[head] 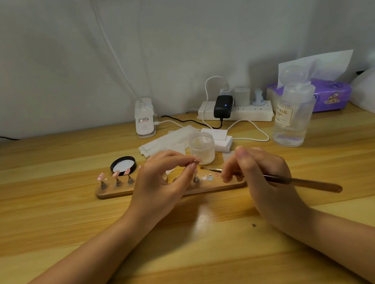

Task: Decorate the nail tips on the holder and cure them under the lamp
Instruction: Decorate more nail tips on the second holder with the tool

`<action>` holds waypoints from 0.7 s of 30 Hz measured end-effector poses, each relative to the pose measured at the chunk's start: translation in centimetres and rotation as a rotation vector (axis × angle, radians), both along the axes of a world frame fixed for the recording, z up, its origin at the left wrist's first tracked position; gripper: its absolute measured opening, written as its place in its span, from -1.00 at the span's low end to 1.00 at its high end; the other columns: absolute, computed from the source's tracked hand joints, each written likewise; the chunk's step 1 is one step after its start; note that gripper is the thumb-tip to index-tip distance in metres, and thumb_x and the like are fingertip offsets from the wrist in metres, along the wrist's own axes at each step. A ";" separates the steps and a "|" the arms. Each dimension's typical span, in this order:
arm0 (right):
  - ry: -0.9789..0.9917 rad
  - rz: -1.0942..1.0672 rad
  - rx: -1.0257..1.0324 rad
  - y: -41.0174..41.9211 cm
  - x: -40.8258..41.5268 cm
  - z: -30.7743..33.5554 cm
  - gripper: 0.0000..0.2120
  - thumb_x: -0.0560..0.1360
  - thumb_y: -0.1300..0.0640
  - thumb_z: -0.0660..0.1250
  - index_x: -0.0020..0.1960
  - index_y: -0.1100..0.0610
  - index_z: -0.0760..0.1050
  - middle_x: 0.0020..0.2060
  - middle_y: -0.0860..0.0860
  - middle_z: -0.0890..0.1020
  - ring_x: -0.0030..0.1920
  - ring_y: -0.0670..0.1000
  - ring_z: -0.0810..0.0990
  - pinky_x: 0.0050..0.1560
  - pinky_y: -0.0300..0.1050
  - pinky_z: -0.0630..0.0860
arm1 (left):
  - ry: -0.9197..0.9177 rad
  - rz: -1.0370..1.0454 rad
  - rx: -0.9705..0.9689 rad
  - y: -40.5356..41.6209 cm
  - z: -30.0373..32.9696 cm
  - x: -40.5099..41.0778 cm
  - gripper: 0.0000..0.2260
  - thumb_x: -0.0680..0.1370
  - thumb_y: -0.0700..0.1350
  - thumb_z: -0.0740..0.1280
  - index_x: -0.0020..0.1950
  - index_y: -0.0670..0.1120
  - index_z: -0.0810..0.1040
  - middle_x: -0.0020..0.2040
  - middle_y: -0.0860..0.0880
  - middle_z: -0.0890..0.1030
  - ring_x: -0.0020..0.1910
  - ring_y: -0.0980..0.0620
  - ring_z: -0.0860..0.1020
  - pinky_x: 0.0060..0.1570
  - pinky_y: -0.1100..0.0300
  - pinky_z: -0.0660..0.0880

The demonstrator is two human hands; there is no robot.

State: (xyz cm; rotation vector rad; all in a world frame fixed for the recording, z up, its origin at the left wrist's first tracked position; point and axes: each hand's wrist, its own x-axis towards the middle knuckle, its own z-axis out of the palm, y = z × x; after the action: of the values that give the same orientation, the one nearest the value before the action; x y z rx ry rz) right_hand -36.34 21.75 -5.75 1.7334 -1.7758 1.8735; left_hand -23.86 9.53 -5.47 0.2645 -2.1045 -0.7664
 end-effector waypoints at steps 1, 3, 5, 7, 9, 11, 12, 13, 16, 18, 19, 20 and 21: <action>-0.016 0.003 -0.016 0.1 0.0 0.0 -0.65 0.52 0.00 0.02 -0.34 -0.05 0.46 -0.37 -0.06 0.56 -0.30 -0.17 0.53 -0.14 -0.13 0.38 | 0.005 0.000 0.004 0.0 0.1 0.0 -0.87 0.44 -0.14 0.40 -0.02 -0.02 0.60 -0.15 0.12 0.62 -0.14 0.19 0.57 -0.11 0.23 0.50; -0.022 -0.001 -0.025 0.1 0.0 0.0 -0.65 0.53 0.01 0.02 -0.33 -0.04 0.47 -0.38 -0.06 0.56 -0.30 -0.16 0.53 -0.16 -0.12 0.38 | 0.011 0.001 0.014 0.0 0.1 0.0 -0.86 0.43 -0.11 0.37 -0.03 -0.02 0.60 -0.16 0.13 0.62 -0.13 0.19 0.57 -0.11 0.21 0.50; 0.006 -0.021 0.000 -0.1 0.1 0.0 -0.68 0.52 0.00 0.02 -0.28 -0.05 0.48 -0.37 -0.14 0.56 -0.25 -0.19 0.53 -0.15 -0.15 0.38 | 0.004 0.007 0.005 0.1 0.1 0.0 -0.87 0.43 -0.09 0.39 -0.03 0.00 0.60 -0.16 0.15 0.61 -0.14 0.17 0.57 -0.08 0.12 0.51; 0.045 -0.035 0.035 -0.2 0.2 0.1 -0.72 0.52 -0.02 0.03 -0.22 -0.08 0.48 -0.32 -0.25 0.54 -0.19 -0.23 0.53 -0.11 -0.21 0.38 | -0.003 0.024 -0.014 0.1 0.1 0.0 -0.87 0.42 -0.11 0.39 -0.04 0.03 0.59 -0.17 0.16 0.61 -0.14 0.15 0.57 -0.05 -0.04 0.50; 0.087 -0.031 0.046 -0.4 0.2 0.1 -0.72 0.53 -0.01 0.04 -0.20 -0.05 0.49 -0.29 -0.28 0.52 -0.17 -0.25 0.52 -0.10 -0.25 0.39 | -0.001 0.033 -0.015 0.1 0.0 0.0 -0.86 0.41 -0.12 0.37 -0.05 0.02 0.60 -0.18 0.14 0.61 -0.15 0.13 0.57 -0.04 -0.14 0.48; 0.076 -0.025 0.036 -0.3 0.1 0.0 -0.67 0.53 -0.01 0.05 -0.24 0.02 0.52 -0.32 -0.25 0.53 -0.19 -0.22 0.53 -0.10 -0.16 0.41 | 0.003 0.039 -0.013 0.1 0.0 0.0 -0.86 0.40 -0.12 0.37 -0.06 0.00 0.61 -0.18 0.12 0.62 -0.14 0.11 0.58 -0.03 -0.17 0.47; 0.052 -0.025 0.028 -0.3 0.0 -0.1 -0.65 0.53 -0.01 0.04 -0.27 0.04 0.52 -0.35 -0.20 0.55 -0.22 -0.19 0.53 -0.12 -0.12 0.41 | 0.006 0.040 -0.012 0.2 0.0 0.0 -0.86 0.40 -0.12 0.37 -0.05 0.00 0.60 -0.18 0.12 0.62 -0.14 0.11 0.58 -0.03 -0.17 0.46; 0.025 -0.026 0.019 -0.2 -0.1 -0.1 -0.63 0.53 -0.01 0.04 -0.30 0.06 0.52 -0.38 -0.14 0.56 -0.25 -0.18 0.54 -0.13 -0.13 0.41 | 0.007 0.039 -0.013 0.2 0.0 0.0 -0.86 0.40 -0.12 0.37 -0.05 0.02 0.60 -0.17 0.14 0.62 -0.13 0.13 0.58 -0.02 -0.15 0.46; -0.061 -0.022 -0.008 0.0 -0.2 -0.1 -0.62 0.52 -0.03 0.02 -0.33 0.02 0.49 -0.38 -0.01 0.57 -0.30 -0.13 0.54 -0.18 -0.19 0.40 | 0.003 0.042 -0.020 0.2 0.1 0.0 -0.85 0.41 -0.11 0.37 -0.05 0.07 0.58 -0.15 0.20 0.61 -0.12 0.20 0.57 0.00 -0.11 0.47; -0.046 -0.024 -0.007 -0.1 -0.1 0.0 -0.66 0.53 -0.03 0.01 -0.29 -0.04 0.48 -0.35 -0.06 0.58 -0.28 -0.15 0.54 -0.18 -0.22 0.40 | -0.003 0.040 -0.015 0.1 0.1 0.0 -0.85 0.41 -0.11 0.37 -0.05 0.05 0.59 -0.15 0.19 0.61 -0.11 0.20 0.56 0.00 -0.12 0.46; -0.016 -0.026 0.003 -0.1 0.0 0.1 -0.68 0.53 -0.02 0.01 -0.26 -0.06 0.48 -0.36 -0.12 0.57 -0.26 -0.18 0.53 -0.18 -0.23 0.39 | -0.005 0.039 -0.016 0.1 0.1 0.0 -0.86 0.41 -0.11 0.37 -0.05 0.04 0.60 -0.15 0.18 0.61 -0.12 0.20 0.56 0.00 -0.12 0.46; 0.020 -0.025 0.016 -0.2 0.1 0.1 -0.69 0.53 -0.02 0.01 -0.24 -0.06 0.48 -0.35 -0.20 0.55 -0.23 -0.22 0.53 -0.16 -0.23 0.38 | -0.007 0.039 -0.019 0.1 0.0 0.0 -0.86 0.41 -0.11 0.37 -0.05 0.04 0.60 -0.16 0.19 0.61 -0.12 0.20 0.56 -0.01 -0.13 0.46; 0.052 -0.023 0.031 -0.3 0.2 0.2 -0.70 0.53 -0.01 0.02 -0.21 -0.04 0.49 -0.32 -0.25 0.54 -0.21 -0.24 0.52 -0.14 -0.22 0.37 | -0.009 0.039 -0.018 0.2 0.0 0.0 -0.86 0.41 -0.11 0.36 -0.05 0.04 0.59 -0.17 0.19 0.60 -0.13 0.20 0.55 -0.01 -0.13 0.46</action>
State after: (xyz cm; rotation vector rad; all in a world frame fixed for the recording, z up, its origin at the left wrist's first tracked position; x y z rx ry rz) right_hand -36.15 21.45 -5.58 1.7472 -1.8071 1.7857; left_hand -23.89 9.68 -5.45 0.2983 -2.1082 -0.7241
